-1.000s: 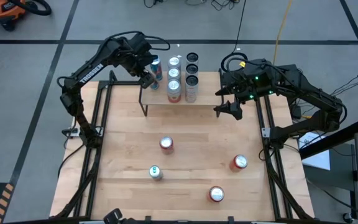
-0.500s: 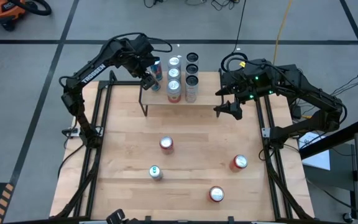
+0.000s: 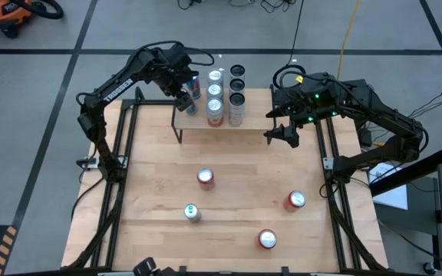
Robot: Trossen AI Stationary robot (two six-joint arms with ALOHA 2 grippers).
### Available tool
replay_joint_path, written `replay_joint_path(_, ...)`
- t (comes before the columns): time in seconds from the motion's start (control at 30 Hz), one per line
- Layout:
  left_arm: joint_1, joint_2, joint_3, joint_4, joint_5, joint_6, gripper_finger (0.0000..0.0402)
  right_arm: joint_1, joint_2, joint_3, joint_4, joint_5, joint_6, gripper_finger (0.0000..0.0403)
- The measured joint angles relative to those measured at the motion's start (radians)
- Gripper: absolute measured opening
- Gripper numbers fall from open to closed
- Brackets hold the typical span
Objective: Place canned beverage on shelf
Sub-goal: Put the top blue soda can aligned with the other blue soda can on the shelf
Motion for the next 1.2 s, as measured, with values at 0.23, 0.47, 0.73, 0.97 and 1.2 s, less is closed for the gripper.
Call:
replay_joint_path(0.23, -0.005, 0.011, 0.002, 0.009, 0.006, 0.001, 0.0256, 0.0, 0.0, 0.0, 0.0, 0.0, 0.0, 0.0348)
replay_joint_path(0.47, -0.005, 0.012, 0.002, 0.013, -0.005, 0.0, 0.0256, 0.0, 0.0, 0.0, 0.0, 0.0, 0.003, 0.0348)
replay_joint_path(0.73, -0.005, 0.012, 0.001, 0.029, -0.008, -0.003, 0.0256, 0.0, 0.0, 0.0, 0.0, 0.0, 0.001, 0.0348)
replay_joint_path(0.97, -0.005, 0.013, 0.0, 0.042, -0.011, -0.003, 0.0257, 0.0, 0.0, 0.0, 0.0, 0.0, 0.0, 0.0348)
replay_joint_path(1.2, -0.005, 0.013, 0.0, 0.059, -0.011, -0.003, 0.0271, 0.0, 0.0, 0.0, 0.0, 0.0, -0.001, 0.0348)
